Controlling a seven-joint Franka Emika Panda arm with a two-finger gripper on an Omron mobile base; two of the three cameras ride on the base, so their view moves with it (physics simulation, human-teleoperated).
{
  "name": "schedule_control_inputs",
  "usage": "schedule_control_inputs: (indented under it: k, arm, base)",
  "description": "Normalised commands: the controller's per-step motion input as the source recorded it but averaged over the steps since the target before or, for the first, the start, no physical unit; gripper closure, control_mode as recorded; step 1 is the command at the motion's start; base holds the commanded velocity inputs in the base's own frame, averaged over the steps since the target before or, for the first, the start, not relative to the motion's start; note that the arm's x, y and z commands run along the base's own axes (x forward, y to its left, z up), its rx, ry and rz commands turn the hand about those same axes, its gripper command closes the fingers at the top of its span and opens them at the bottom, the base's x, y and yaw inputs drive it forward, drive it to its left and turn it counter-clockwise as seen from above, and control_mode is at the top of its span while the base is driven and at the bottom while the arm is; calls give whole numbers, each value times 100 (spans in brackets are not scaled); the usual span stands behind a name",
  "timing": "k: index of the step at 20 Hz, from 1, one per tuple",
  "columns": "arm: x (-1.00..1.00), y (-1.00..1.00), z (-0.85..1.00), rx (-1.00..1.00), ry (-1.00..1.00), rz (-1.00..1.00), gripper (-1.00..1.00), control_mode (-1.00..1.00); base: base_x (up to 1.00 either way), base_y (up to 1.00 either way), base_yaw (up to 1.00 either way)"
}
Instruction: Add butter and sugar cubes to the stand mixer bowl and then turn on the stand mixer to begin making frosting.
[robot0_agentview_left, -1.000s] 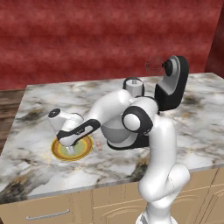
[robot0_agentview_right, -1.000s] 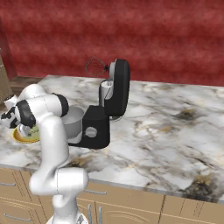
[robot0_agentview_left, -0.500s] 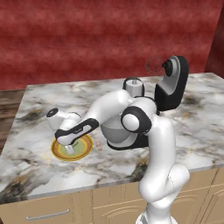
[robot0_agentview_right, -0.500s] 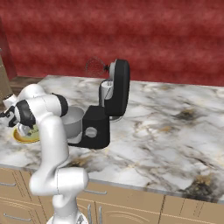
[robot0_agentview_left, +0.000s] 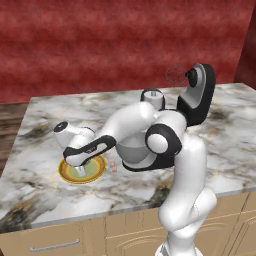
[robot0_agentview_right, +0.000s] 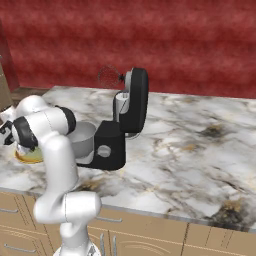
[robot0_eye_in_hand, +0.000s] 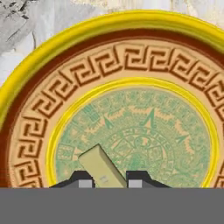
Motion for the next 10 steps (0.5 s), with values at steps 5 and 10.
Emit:
schedule_control_inputs:
  k: [5, 10]
  arm:
    - [-63, -20, 80, 15, -12, 0, 100, -100]
    - [-58, -20, 97, 17, -12, 0, 100, -100]
  base:
    - [0, 0, 0]
    - [0, 0, 0]
